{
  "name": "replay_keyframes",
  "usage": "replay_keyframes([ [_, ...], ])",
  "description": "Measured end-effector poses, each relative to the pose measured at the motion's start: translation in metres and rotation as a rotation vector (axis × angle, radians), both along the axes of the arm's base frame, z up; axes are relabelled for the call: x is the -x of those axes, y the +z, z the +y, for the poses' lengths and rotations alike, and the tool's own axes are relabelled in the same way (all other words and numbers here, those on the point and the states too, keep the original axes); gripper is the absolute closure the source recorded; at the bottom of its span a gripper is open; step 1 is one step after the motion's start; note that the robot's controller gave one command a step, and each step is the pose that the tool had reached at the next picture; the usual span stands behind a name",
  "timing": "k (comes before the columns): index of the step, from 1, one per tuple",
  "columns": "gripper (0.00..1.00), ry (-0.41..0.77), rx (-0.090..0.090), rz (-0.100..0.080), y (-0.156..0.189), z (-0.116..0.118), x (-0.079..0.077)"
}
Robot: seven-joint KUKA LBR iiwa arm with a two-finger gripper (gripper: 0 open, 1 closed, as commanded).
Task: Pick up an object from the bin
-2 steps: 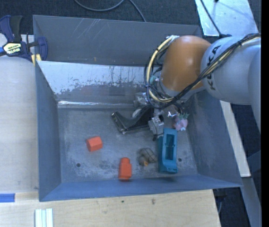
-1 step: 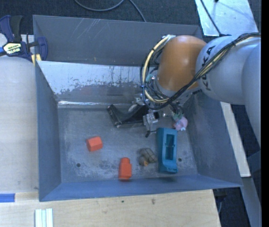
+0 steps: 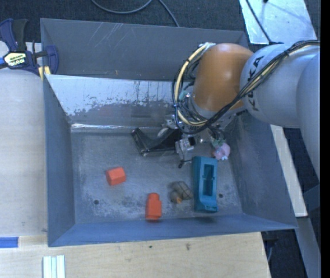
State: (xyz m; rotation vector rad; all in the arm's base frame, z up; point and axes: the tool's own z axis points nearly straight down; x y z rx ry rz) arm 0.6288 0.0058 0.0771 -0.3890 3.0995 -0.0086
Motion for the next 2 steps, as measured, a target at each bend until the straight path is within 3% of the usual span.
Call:
replay_keyframes([
  [2, 1.0, -0.001, -0.001, -0.002, 0.0183, -0.0089, 0.0049],
])
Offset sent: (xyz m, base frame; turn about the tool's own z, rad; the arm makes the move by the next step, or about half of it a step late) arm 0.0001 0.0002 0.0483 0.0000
